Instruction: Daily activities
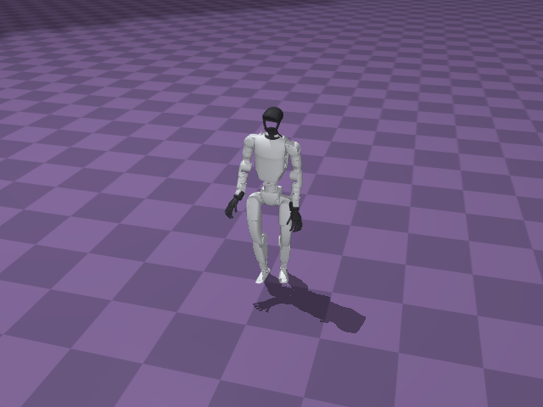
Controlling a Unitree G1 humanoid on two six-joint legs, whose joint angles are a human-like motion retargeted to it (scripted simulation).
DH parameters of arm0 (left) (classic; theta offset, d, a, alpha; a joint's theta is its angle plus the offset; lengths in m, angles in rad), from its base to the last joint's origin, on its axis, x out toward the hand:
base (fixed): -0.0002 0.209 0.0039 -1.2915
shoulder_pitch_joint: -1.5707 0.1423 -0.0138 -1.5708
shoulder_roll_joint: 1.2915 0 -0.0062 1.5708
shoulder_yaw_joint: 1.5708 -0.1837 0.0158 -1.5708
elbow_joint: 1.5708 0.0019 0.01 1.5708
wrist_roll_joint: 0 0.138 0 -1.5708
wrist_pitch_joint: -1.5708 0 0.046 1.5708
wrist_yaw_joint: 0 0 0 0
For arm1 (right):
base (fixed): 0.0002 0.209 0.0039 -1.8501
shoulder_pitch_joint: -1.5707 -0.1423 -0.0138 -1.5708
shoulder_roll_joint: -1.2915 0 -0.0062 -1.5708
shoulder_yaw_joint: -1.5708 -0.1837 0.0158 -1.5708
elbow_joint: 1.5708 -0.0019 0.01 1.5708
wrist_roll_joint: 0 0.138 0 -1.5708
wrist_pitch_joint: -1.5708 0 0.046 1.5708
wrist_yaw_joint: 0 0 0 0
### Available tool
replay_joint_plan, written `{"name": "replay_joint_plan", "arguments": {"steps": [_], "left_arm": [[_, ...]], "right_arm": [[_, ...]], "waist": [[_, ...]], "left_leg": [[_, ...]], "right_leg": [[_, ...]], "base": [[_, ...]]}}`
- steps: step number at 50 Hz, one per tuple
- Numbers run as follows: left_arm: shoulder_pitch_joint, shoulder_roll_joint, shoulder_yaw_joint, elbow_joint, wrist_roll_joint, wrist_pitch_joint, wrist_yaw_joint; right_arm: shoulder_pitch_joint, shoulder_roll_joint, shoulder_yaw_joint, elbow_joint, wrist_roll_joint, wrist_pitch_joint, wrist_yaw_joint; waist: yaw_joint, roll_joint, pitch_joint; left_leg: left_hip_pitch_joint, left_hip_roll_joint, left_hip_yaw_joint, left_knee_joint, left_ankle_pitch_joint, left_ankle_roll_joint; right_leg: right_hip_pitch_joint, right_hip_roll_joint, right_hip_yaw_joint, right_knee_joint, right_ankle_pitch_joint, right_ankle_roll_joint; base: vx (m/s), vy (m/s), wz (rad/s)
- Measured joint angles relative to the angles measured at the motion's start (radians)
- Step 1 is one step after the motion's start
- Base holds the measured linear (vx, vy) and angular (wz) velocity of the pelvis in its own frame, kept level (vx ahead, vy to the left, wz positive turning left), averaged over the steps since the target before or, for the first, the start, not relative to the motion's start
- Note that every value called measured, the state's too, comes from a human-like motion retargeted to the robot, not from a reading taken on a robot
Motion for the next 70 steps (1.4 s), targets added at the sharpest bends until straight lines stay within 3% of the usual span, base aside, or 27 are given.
{"name": "replay_joint_plan", "arguments": {"steps": [48,70], "left_arm": [[0.073,0.045,-0.098,-0.027,0.194,0.078,0.067],[0.098,0.047,-0.142,-0.003,0.167,0.074,0.044]], "right_arm": [[-0.024,-0.023,0.082,-0.059,-0.068,-0.004,-0.11],[-0.056,-0.002,0.104,-0.035,-0.023,-0.005,-0.117]], "waist": [[0.01,0.0,-0.049],[0.02,-0.005,-0.035]], "left_leg": [[-0.033,-0.007,0.037,0.037,-0.013,0.016],[-0.047,0.012,0.071,0.127,-0.062,0.027]], "right_leg": [[0.0,0.002,0.056,-0.097,0.044,0.034],[-0.03,0.019,0.115,-0.03,0.0,0.04]], "base": [[0.0,0.0,-0.02],[0.01,0.0,-0.24]]}}
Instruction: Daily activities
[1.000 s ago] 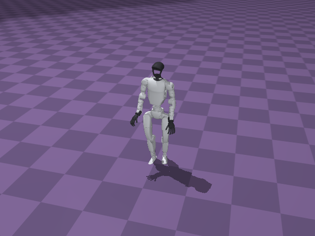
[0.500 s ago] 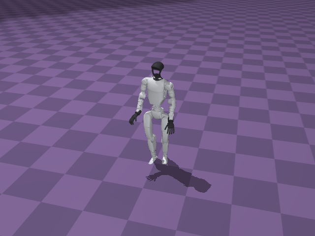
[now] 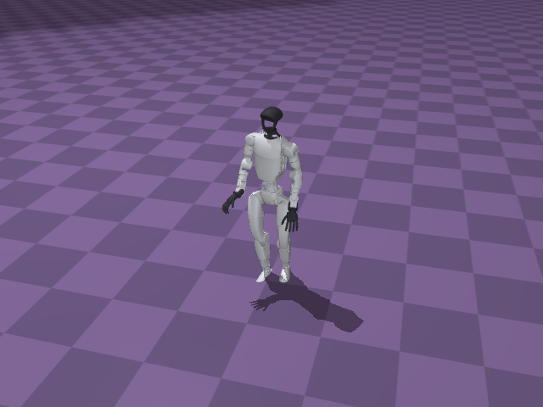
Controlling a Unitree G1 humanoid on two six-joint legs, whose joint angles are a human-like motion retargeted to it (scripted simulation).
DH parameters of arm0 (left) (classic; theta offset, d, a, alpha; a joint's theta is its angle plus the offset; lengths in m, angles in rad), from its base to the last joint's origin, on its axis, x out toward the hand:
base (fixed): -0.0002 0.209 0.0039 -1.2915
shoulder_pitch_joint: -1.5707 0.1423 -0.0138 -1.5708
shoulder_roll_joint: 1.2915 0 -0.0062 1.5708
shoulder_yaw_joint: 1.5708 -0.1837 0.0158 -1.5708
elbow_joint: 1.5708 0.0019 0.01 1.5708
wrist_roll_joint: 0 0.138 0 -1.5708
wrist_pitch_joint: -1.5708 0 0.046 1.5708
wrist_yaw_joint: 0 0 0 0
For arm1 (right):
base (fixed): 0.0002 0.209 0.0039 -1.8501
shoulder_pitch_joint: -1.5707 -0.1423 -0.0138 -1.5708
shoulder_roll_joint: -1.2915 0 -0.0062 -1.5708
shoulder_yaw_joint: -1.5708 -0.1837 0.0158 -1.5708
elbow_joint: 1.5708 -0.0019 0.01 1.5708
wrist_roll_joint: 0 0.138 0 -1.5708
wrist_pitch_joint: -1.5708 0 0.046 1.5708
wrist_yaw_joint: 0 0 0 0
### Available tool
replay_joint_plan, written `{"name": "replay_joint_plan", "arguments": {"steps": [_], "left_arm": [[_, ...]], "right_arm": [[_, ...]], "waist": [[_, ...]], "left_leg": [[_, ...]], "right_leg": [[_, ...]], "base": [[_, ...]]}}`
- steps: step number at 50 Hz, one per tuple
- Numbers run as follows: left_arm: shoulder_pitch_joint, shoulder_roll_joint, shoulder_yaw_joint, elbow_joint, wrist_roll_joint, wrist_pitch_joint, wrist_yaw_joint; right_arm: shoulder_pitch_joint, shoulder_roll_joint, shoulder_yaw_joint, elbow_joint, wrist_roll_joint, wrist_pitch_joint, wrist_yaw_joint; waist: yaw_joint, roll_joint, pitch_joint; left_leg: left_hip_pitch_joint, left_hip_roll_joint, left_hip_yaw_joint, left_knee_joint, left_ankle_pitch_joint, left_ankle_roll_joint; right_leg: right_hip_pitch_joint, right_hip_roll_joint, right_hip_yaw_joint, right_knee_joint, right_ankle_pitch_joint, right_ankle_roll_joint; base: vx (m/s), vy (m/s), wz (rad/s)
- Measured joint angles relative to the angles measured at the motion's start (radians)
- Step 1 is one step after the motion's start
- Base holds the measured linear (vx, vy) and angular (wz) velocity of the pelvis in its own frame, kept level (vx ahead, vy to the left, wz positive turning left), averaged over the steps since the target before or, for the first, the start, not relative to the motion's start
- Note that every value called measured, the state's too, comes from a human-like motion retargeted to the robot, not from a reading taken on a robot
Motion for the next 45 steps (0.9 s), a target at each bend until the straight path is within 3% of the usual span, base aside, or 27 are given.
{"name": "replay_joint_plan", "arguments": {"steps": [10,15,18,30,36,42,45], "left_arm": [[-0.006,-0.002,-0.011,-0.019,-0.017,-0.005,0.01],[-0.034,0.008,-0.01,-0.038,-0.011,0.002,0.019],[-0.06,0.02,-0.003,-0.05,-0.005,0.01,0.025],[-0.093,0.051,0.029,-0.027,0.016,0.025,0.079],[-0.12,0.052,0.047,-0.003,0.007,0.04,0.106],[-0.132,0.034,0.056,0.011,-0.027,0.045,0.102],[-0.124,0.019,0.054,0.006,-0.052,0.041,0.095]], "right_arm": [[-0.01,-0.003,0.013,0.007,0.043,-0.005,0.028],[-0.009,-0.003,0.013,0.01,0.073,-0.009,0.041],[0.001,-0.005,0.001,0.012,0.094,-0.009,0.039],[0.03,-0.013,-0.092,0.041,0.157,0.011,0.001],[0.046,0.003,-0.114,0.062,0.183,0.01,0.001],[0.084,0.018,-0.108,0.074,0.198,0.007,0.016],[0.11,0.021,-0.093,0.067,0.188,0.007,0.02]], "waist": [[-0.003,-0.002,0.026],[-0.004,0.015,0.038],[-0.029,0.021,0.043],[-0.097,0.057,0.017],[-0.116,0.054,0.004],[-0.11,0.062,0.016],[-0.084,0.083,0.038]], "left_leg": [[-0.014,-0.006,0.017,0.041,-0.044,0.023],[-0.012,0.014,0.079,0.062,-0.07,0.018],[-0.006,0.005,0.089,0.061,-0.082,0.015],[0.064,-0.015,0.125,-0.034,-0.091,-0.024],[0.133,-0.008,0.119,-0.027,-0.092,-0.057],[0.164,0.073,-0.075,0.146,0.012,-0.119],[0.108,0.052,-0.304,0.313,-0.103,-0.106]], "right_leg": [[-0.104,0.005,0.017,0.202,-0.101,0.012],[-0.212,-0.133,-0.212,0.455,-0.236,-0.093],[-0.294,-0.175,-0.219,0.539,-0.253,-0.098],[-0.516,-0.191,-0.15,0.282,-0.099,-0.032],[-0.544,-0.184,-0.122,0.276,-0.016,-0.017],[-0.487,-0.114,-0.118,0.421,-0.033,-0.07],[-0.427,-0.025,-0.116,0.466,-0.07,-0.108]], "base": [[0.04,0.03,-0.31],[0.07,0.0,-0.81],[0.12,0.0,-0.36],[0.21,-0.06,-0.33],[0.28,-0.18,-0.13],[0.36,-0.25,-0.56],[0.37,-0.17,-1.04]]}}
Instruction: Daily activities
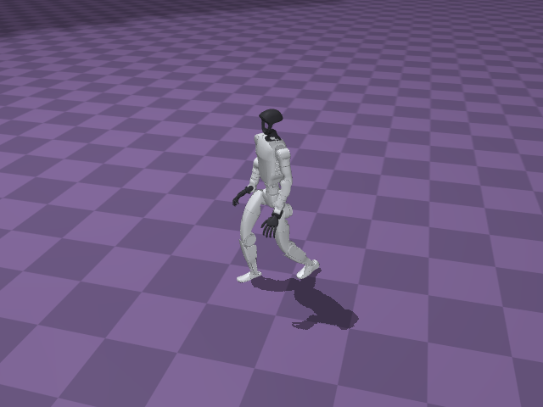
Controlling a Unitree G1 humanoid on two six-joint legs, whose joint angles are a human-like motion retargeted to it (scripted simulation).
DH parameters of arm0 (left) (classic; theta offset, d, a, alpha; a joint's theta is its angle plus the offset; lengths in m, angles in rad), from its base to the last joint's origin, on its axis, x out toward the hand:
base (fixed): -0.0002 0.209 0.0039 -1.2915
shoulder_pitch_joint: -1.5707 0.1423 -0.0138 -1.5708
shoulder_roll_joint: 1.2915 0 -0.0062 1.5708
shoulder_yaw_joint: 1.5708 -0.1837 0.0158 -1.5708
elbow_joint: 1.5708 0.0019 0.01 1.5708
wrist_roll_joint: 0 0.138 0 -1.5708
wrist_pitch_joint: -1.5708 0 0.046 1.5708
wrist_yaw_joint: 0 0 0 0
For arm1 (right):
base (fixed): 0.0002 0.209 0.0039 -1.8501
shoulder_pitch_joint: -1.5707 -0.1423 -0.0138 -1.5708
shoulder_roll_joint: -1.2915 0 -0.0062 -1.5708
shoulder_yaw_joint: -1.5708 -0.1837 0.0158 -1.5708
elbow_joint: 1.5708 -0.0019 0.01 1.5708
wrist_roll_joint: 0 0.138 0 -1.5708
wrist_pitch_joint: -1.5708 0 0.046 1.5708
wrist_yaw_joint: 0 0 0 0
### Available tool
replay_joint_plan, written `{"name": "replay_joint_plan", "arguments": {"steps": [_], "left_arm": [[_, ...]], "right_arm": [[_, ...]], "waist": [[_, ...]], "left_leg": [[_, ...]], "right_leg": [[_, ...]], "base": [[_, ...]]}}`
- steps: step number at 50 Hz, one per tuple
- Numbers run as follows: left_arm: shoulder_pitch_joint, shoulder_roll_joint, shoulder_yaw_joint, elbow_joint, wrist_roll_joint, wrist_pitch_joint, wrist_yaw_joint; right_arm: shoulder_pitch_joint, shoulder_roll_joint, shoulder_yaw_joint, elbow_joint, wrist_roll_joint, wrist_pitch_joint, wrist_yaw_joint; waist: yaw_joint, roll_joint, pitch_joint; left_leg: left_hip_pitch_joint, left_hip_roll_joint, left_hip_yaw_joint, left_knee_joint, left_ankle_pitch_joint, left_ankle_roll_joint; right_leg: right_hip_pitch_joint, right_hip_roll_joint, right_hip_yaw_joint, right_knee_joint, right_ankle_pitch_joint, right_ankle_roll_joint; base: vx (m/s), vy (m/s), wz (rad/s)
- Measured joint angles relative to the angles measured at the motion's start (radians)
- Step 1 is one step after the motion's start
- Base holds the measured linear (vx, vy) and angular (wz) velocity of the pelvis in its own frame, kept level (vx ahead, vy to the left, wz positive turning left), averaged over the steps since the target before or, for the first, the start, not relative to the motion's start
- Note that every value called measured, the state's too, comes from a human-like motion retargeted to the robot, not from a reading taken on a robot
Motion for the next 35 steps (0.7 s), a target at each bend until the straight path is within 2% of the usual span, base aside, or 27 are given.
{"name": "replay_joint_plan", "arguments": {"steps": [2,5,7,10,14,17,23,27,32,35], "left_arm": [[0.008,-0.01,-0.007,-0.011,-0.011,-0.004,-0.002],[0.011,-0.015,-0.019,-0.038,-0.024,-0.013,-0.009],[0.014,-0.018,-0.025,-0.061,-0.029,-0.02,-0.011],[0.016,-0.019,-0.026,-0.093,-0.037,-0.031,-0.016],[0.032,-0.027,-0.019,-0.106,-0.056,-0.041,-0.011],[0.052,-0.035,-0.014,-0.095,-0.073,-0.045,-0.004],[0.085,-0.05,-0.004,-0.044,-0.104,-0.045,-0.006],[0.114,-0.064,0.005,-0.018,-0.122,-0.041,-0.01],[0.122,-0.071,0.02,0.008,-0.153,-0.04,-0.019],[0.119,-0.072,0.027,0.014,-0.172,-0.041,-0.02]], "right_arm": [[0.015,-0.002,0.014,-0.009,-0.013,0.0,0.001],[0.025,-0.017,0.029,-0.032,-0.035,0.002,0.002],[0.024,-0.03,0.039,-0.048,-0.049,0.002,0.003],[0.01,-0.051,0.043,-0.068,-0.068,0.001,0.006],[-0.013,-0.069,0.038,-0.083,-0.077,-0.002,0.012],[-0.026,-0.074,0.034,-0.09,-0.074,-0.009,0.016],[-0.047,-0.073,0.031,-0.094,-0.059,-0.03,0.038],[-0.046,-0.067,0.033,-0.088,-0.057,-0.036,0.044],[-0.047,-0.051,0.029,-0.065,-0.037,-0.035,0.057],[-0.041,-0.036,0.024,-0.045,-0.021,-0.032,0.063]], "waist": [[0.016,0.016,0.006],[0.031,0.041,0.011],[0.048,0.05,0.013],[0.078,0.052,0.014],[0.12,0.04,0.016],[0.142,0.03,0.018],[0.153,0.003,0.009],[0.155,0.008,-0.009],[0.148,-0.02,-0.025],[0.145,-0.048,-0.027]], "left_leg": [[-0.054,0.009,-0.069,0.157,-0.021,0.012],[-0.15,0.077,-0.076,0.403,0.055,0.013],[-0.223,0.117,-0.071,0.52,0.067,0.032],[-0.34,0.144,-0.065,0.606,0.025,0.07],[-0.468,0.114,-0.057,0.535,-0.055,0.098],[-0.542,0.069,-0.057,0.408,-0.062,0.094],[-0.64,-0.046,-0.079,0.063,0.07,0.042],[-0.696,-0.084,-0.109,-0.051,0.134,0.013],[-0.692,-0.123,-0.099,-0.064,0.202,0.03],[-0.67,-0.139,-0.072,-0.013,0.199,0.059]], "right_leg": [[0.032,0.046,-0.002,0.015,-0.025,-0.023],[0.085,0.094,-0.019,0.001,-0.059,-0.052],[0.121,0.115,-0.023,-0.024,-0.076,-0.063],[0.187,0.129,-0.02,-0.092,-0.088,-0.065],[0.274,0.125,0.005,-0.175,-0.105,-0.053],[0.33,0.121,0.03,-0.22,-0.121,-0.043],[0.42,0.098,0.073,-0.3,-0.158,-0.031],[0.445,0.106,0.094,-0.285,-0.206,-0.038],[0.476,0.082,0.121,-0.225,-0.288,-0.048],[0.488,0.054,0.116,-0.144,-0.342,-0.044]], "base": [[0.37,-0.11,-0.65],[0.38,-0.08,-0.19],[0.39,-0.08,-0.13],[0.4,-0.07,-0.12],[0.42,-0.05,-0.21],[0.44,-0.02,-0.26],[0.44,0.01,-0.22],[0.42,0.05,-0.25],[0.41,0.06,-0.23],[0.38,0.06,-0.24]]}}
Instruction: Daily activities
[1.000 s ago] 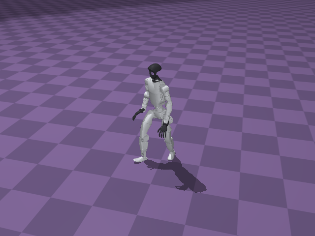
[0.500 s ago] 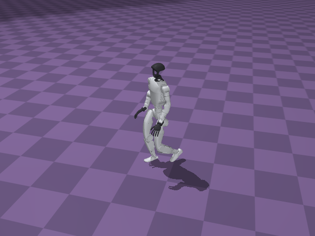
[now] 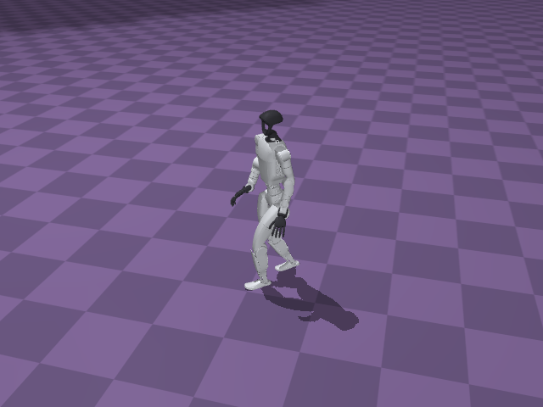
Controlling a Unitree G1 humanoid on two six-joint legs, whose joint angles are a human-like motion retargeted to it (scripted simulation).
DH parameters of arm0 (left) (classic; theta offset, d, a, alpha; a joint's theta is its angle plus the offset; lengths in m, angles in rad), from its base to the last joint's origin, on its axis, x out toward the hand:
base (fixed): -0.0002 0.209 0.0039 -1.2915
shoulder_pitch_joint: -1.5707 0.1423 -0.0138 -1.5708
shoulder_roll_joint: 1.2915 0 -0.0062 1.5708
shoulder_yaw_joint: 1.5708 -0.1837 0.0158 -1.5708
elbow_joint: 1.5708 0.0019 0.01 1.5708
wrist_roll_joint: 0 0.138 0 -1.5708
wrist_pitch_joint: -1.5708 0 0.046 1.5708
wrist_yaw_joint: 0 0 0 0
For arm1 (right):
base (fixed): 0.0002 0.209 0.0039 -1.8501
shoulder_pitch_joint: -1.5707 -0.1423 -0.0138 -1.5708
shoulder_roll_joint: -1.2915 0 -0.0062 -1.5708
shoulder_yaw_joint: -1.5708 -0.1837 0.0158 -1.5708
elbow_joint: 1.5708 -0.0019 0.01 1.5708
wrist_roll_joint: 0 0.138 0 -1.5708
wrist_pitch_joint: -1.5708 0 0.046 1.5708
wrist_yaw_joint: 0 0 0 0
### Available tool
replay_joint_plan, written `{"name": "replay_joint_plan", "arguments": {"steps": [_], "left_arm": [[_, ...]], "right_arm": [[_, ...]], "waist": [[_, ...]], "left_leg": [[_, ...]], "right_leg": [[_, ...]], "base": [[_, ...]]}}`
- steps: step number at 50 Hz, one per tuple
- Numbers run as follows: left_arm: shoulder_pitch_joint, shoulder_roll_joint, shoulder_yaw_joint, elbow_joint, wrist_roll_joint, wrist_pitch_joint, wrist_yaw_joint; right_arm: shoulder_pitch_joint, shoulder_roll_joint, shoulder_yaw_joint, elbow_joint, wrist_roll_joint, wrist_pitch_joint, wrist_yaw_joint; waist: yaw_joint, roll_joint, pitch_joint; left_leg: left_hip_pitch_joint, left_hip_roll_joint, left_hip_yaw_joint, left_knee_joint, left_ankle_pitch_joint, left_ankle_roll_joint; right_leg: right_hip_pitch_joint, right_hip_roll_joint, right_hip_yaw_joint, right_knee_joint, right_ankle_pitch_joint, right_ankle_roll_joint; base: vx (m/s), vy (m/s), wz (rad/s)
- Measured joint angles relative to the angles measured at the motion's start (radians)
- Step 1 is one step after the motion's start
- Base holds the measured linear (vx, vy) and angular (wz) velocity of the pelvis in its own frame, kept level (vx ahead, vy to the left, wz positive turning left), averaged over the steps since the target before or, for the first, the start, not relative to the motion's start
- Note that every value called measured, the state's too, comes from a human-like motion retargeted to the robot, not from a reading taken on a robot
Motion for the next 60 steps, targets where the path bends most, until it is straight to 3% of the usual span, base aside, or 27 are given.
{"name": "replay_joint_plan", "arguments": {"steps": [4,8,12,17,21,31,37,42,47,52,56,60], "left_arm": [[-0.012,0.001,-0.003,-0.004,-0.014,-0.002,0.001],[-0.033,0.011,-0.018,-0.019,0.001,0.002,0.003],[-0.063,0.031,-0.034,-0.04,0.034,0.013,0.002],[-0.107,0.063,-0.036,-0.058,0.064,0.031,0.001],[-0.13,0.079,-0.036,-0.064,0.079,0.04,0.007],[-0.144,0.088,-0.048,-0.074,0.124,0.036,0.047],[-0.147,0.079,-0.076,-0.08,0.159,0.039,0.045],[-0.139,0.061,-0.112,-0.083,0.17,0.04,0.02],[-0.142,0.051,-0.16,-0.107,0.173,0.027,-0.016],[-0.144,0.051,-0.204,-0.158,0.185,0.011,-0.046],[-0.132,0.059,-0.22,-0.179,0.196,0.014,-0.055],[-0.108,0.05,-0.224,-0.153,0.203,0.027,-0.049]], "right_arm": [[0.007,0.015,0.001,0.018,0.007,0.011,0.007],[0.003,0.02,0.012,0.015,0.003,0.021,0.017],[-0.014,0.016,0.023,-0.005,0.006,0.023,0.035],[-0.042,0.007,0.03,-0.04,0.023,0.021,0.049],[-0.053,0.005,0.034,-0.058,0.039,0.028,0.046],[-0.031,0.033,0.012,-0.029,0.075,0.044,0.023],[0.0,0.058,0.009,0.011,0.095,0.038,0.036],[0.046,0.069,0.025,0.025,0.094,0.033,0.059],[0.071,0.053,0.049,0.009,0.068,0.029,0.078],[0.058,0.009,0.052,-0.026,0.057,0.027,0.084],[0.015,-0.033,0.026,-0.045,0.063,0.028,0.074],[-0.029,-0.06,-0.01,-0.053,0.074,0.026,0.052]], "waist": [[-0.006,-0.043,0.002],[-0.018,-0.082,0.008],[-0.039,-0.103,0.019],[-0.069,-0.094,0.041],[-0.089,-0.066,0.059],[-0.099,-0.013,0.065],[-0.102,-0.012,0.061],[-0.091,-0.004,0.06],[-0.07,0.033,0.062],[-0.037,0.058,0.056],[-0.004,0.062,0.044],[0.027,0.061,0.027]], "left_leg": [[0.055,-0.03,0.037,0.039,-0.055,0.04],[0.132,-0.063,0.067,0.028,-0.099,0.064],[0.215,-0.087,0.079,-0.014,-0.133,0.073],[0.328,-0.086,0.063,-0.091,-0.169,0.064],[0.409,-0.062,0.034,-0.135,-0.21,0.059],[0.554,-0.011,-0.034,-0.164,-0.322,0.034],[0.656,0.007,-0.099,-0.159,-0.379,0.027],[0.698,0.047,-0.168,-0.023,-0.381,0.001],[0.621,0.147,-0.165,0.255,-0.309,-0.028],[0.46,0.237,-0.09,0.497,-0.272,0.01],[0.33,0.243,-0.027,0.522,-0.329,0.051],[0.248,0.202,0.021,0.391,-0.373,0.063]], "right_leg": [[-0.006,-0.068,-0.039,0.17,0.005,0.044],[-0.057,-0.168,-0.102,0.395,0.09,0.082],[-0.152,-0.251,-0.137,0.569,0.108,0.07],[-0.271,-0.29,-0.159,0.537,0.049,0.031],[-0.349,-0.259,-0.145,0.379,0.066,0.033],[-0.492,-0.152,0.003,0.003,0.265,0.124],[-0.484,-0.118,0.068,0.023,0.351,0.141],[-0.443,-0.081,0.036,0.17,0.324,0.107],[-0.367,-0.032,-0.04,0.181,0.276,0.057],[-0.299,-0.015,-0.105,0.111,0.257,0.033],[-0.251,-0.021,-0.142,0.009,0.27,0.041],[-0.207,-0.027,-0.167,-0.084,0.288,0.06]], "base": [[0.35,0.05,-0.22],[0.33,0.05,-0.18],[0.36,0.04,-0.14],[0.41,0.02,-0.11],[0.44,-0.01,-0.03],[0.4,-0.1,0.1],[0.37,-0.2,0.34],[0.36,-0.21,0.27],[0.33,-0.16,0.37],[0.28,-0.14,0.47],[0.27,-0.12,0.41],[0.26,-0.08,0.27]]}}
